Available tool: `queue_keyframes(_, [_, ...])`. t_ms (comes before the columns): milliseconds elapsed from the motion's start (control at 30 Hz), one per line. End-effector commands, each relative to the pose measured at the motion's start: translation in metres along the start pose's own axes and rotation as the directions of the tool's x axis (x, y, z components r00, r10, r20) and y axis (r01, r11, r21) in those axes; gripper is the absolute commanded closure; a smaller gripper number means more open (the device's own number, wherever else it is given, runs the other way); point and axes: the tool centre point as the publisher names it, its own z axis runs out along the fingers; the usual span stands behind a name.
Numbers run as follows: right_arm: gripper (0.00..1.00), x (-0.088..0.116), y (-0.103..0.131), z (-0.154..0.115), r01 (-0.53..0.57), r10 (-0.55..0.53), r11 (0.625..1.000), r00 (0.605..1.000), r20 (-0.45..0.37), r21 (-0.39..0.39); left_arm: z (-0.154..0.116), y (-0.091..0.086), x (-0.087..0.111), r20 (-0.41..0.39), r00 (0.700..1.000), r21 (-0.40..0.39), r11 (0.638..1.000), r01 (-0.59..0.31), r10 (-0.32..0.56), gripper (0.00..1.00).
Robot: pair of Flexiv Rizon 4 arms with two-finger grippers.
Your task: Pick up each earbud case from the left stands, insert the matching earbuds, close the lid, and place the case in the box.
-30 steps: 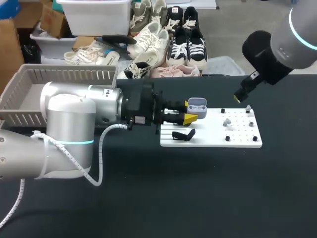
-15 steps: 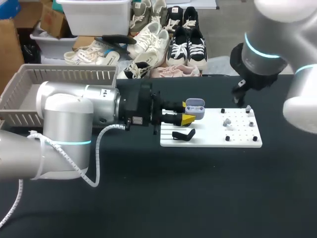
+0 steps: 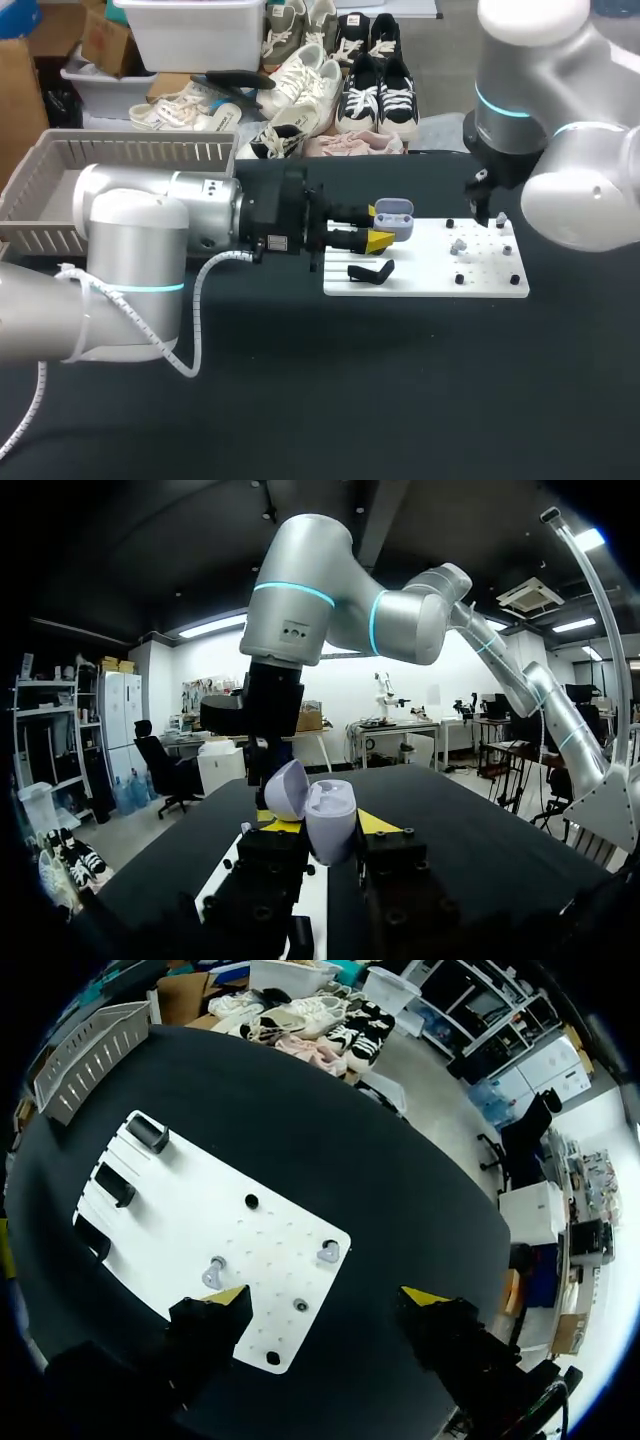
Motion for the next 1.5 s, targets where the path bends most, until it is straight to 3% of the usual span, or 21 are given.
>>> queue_keyframes(33, [0.27, -0.006, 0.001, 0.008, 0.0, 0.0, 1.0, 1.0, -0.024, -0.003, 0.001, -0.002, 0.0, 0.0, 1.0, -0.007, 1.0, -0.002, 0.002, 1.0])
queue_keyframes(267, [0.29, -0.008, 0.004, 0.017, -0.002, 0.001, 1.0, 0.999, -0.041, -0.015, 0.001, -0.002, 0.0, 0.0, 1.0, -0.007, 1.0, -0.002, 0.002, 1.0])
queue_keyframes(467, [0.51, -0.007, 0.004, 0.027, -0.033, 0.032, 0.999, 0.998, -0.062, -0.019, 0.001, -0.002, 0.0, 0.0, 1.0, -0.007, 1.0, -0.002, 0.002, 1.0])
queue_keyframes(800, [0.55, -0.008, 0.003, 0.038, -0.073, 0.072, 0.997, 0.995, -0.07, -0.018, 0.001, -0.002, 0.0, 0.0, 1.0, -0.007, 1.0, -0.002, 0.002, 1.0])
queue_keyframes(933, [0.64, -0.011, 0.004, 0.043, -0.087, 0.086, 0.996, 0.994, -0.074, -0.01, 0.001, -0.002, 0.0, 0.0, 1.0, -0.007, 1.0, -0.002, 0.002, 1.0])
queue_keyframes(1100, [0.58, -0.013, -0.001, 0.045, -0.11, 0.11, 0.994, 0.991, -0.078, 0.007, 0.001, -0.002, 0.0, 0.0, 1.0, -0.007, 1.0, -0.002, 0.002, 1.0])
queue_keyframes(1500, [0.58, -0.015, -0.004, 0.05, -0.204, 0.203, 0.979, 0.975, -0.086, -0.002, 0.001, -0.002, 0.0, 0.0, 1.0, -0.007, 1.0, -0.002, 0.002, 1.0])
